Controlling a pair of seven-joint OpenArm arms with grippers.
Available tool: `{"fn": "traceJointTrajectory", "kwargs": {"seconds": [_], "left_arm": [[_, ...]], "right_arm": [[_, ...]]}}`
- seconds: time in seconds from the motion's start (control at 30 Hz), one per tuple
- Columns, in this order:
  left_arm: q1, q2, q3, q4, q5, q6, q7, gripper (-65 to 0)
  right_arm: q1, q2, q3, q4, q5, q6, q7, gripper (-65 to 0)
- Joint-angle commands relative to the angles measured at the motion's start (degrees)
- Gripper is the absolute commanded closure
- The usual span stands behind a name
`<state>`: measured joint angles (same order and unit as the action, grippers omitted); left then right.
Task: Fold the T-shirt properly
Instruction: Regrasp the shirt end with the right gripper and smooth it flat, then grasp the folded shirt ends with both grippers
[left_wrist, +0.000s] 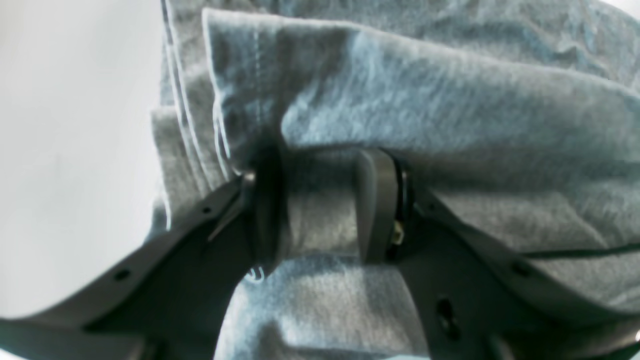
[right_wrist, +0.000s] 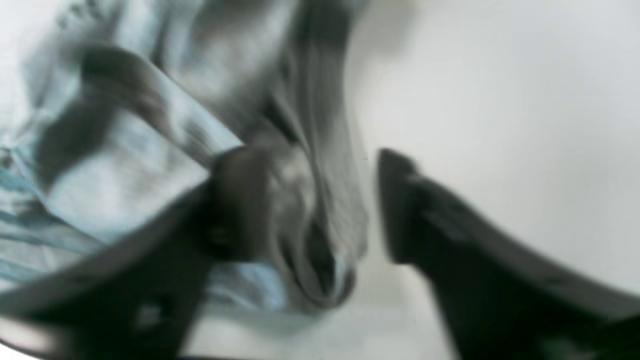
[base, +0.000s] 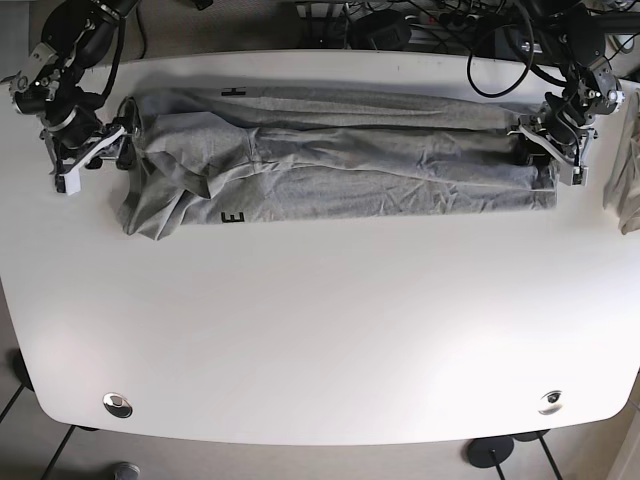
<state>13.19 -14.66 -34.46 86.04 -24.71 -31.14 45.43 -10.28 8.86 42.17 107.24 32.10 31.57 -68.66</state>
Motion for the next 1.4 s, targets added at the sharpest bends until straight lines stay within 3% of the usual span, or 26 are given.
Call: {"fn": "traceJointTrajectory", "kwargs": {"seconds": [0.03,0.13,0.23,0.37,0.5,0.57,0.63,0.67,0.73,0.87,0.9,1.13,1.23,1.33,1.4], "left_arm": [[0.13,-0.60,-0.22,0.33,1.10,0.23,1.82,-22.4],[0.13,-0.60,-0.22,0.33,1.10,0.23,1.82,-22.4],[0.13,-0.60,-0.22,0.33,1.10,0.23,1.82,-22.4],[0.22,-0.60,-0.22,0.25,1.10,0.23,1.82,-22.4],[0.22,-0.60,-0.22,0.25,1.10,0.23,1.82,-22.4],[0.22,-0.60,-0.22,0.16,1.10,0.23,1.82,-22.4],[0.22,-0.60,-0.22,0.16,1.10,0.23,1.74,-22.4],[0.22,-0.69,-0.31,0.07,1.10,0.23,1.74,-22.4],[0.22,-0.69,-0.31,-0.02,1.10,0.23,1.74,-22.4],[0.22,-0.69,-0.31,-0.11,1.10,0.23,1.74,-22.4],[0.22,-0.69,-0.31,-0.11,1.10,0.23,1.74,-22.4],[0.30,-0.69,-0.22,-0.11,1.10,0.23,1.74,-22.4],[0.30,-0.69,-0.22,-0.11,1.10,0.23,1.74,-22.4],[0.30,-0.69,-0.22,-0.11,1.10,0.23,1.82,-22.4],[0.30,-0.69,-0.22,-0.11,1.10,0.23,1.82,-22.4]], "right_arm": [[4.09,0.85,0.07,0.06,0.65,-0.14,1.37,-47.4],[10.77,0.94,-0.02,-8.47,-0.67,-0.23,1.37,-47.1],[16.83,1.38,-0.02,-17.44,-6.82,0.30,2.25,-47.1],[21.93,1.82,-0.46,-29.22,-12.18,0.30,9.63,-47.1],[23.60,4.02,-6.00,-36.87,-11.31,0.30,14.99,-46.1],[23.51,3.75,-6.17,-37.04,-10.95,0.12,15.78,-33.9],[23.51,3.66,-6.00,-37.04,-10.95,0.12,15.96,-14.9],[23.51,3.93,-6.00,-37.04,-10.95,0.12,15.96,-1.4],[23.43,4.19,-5.65,-36.96,-10.95,0.12,15.96,-5.2],[23.43,4.54,0.60,-36.96,-11.04,0.12,15.61,-5.4],[23.43,5.77,0.68,-36.96,-10.95,0.12,15.61,-5.4],[23.25,7.36,0.95,-36.78,-10.95,0.12,13.76,-5.9],[21.58,7.36,0.95,-31.94,-10.87,0.30,13.76,-16.3],[16.22,5.33,0.86,-18.41,-4.36,-0.14,13.85,-35.7],[11.91,3.75,-0.63,-10.58,-0.32,-0.06,11.65,-40.3]]}}
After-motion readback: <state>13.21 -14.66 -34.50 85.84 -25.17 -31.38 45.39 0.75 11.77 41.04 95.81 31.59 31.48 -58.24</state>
